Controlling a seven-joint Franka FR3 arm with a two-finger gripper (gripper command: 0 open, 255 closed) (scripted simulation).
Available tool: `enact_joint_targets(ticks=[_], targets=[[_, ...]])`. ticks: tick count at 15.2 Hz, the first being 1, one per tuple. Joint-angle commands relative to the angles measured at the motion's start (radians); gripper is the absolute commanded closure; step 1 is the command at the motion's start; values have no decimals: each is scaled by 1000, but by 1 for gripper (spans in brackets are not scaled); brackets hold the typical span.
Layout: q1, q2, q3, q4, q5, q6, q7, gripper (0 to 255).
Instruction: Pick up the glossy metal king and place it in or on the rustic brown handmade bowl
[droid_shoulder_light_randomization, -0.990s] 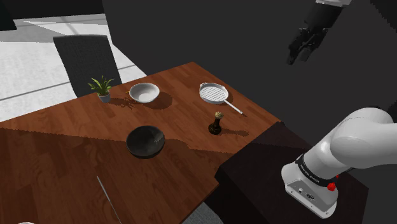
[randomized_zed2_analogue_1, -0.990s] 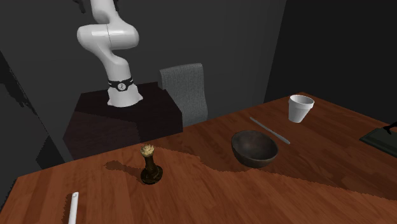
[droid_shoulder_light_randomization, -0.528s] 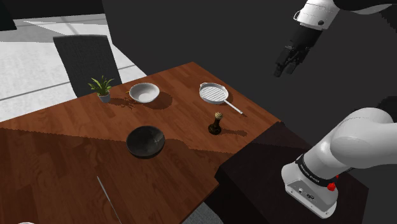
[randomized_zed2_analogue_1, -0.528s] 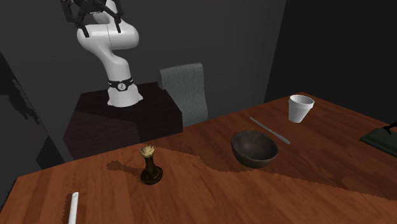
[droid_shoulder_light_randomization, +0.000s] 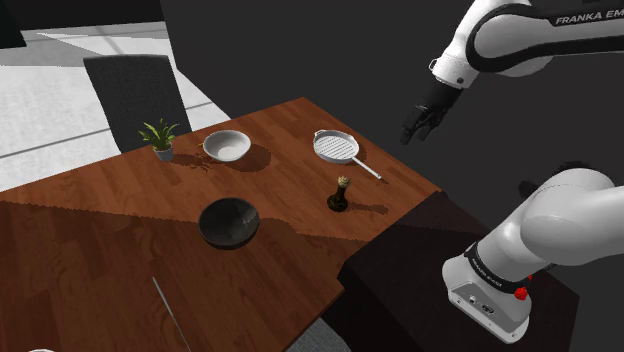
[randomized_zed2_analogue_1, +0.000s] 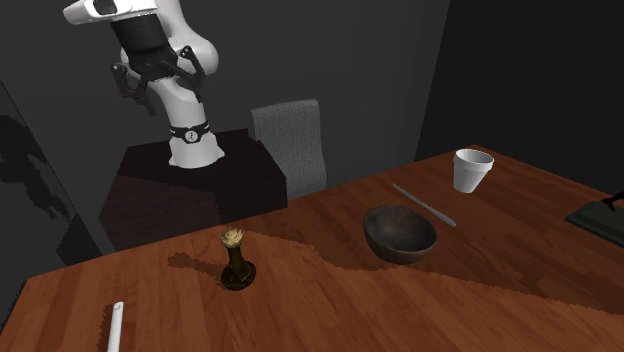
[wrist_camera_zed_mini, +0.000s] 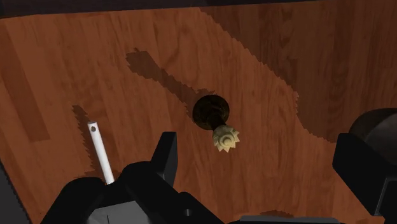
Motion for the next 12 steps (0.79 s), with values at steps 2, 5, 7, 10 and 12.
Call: enact_joint_targets(ticks=[2,5,7,10,12], targets=[[23,85,-32,-44,39,143,-56,0],[63,198,-71,-64,100,284,-129,0],[100,283,-101,-65,161,374,-192,0],[176,424,-154,-47,295,492,-320,0],[232,525,-188,-19,425,551,-435,0]])
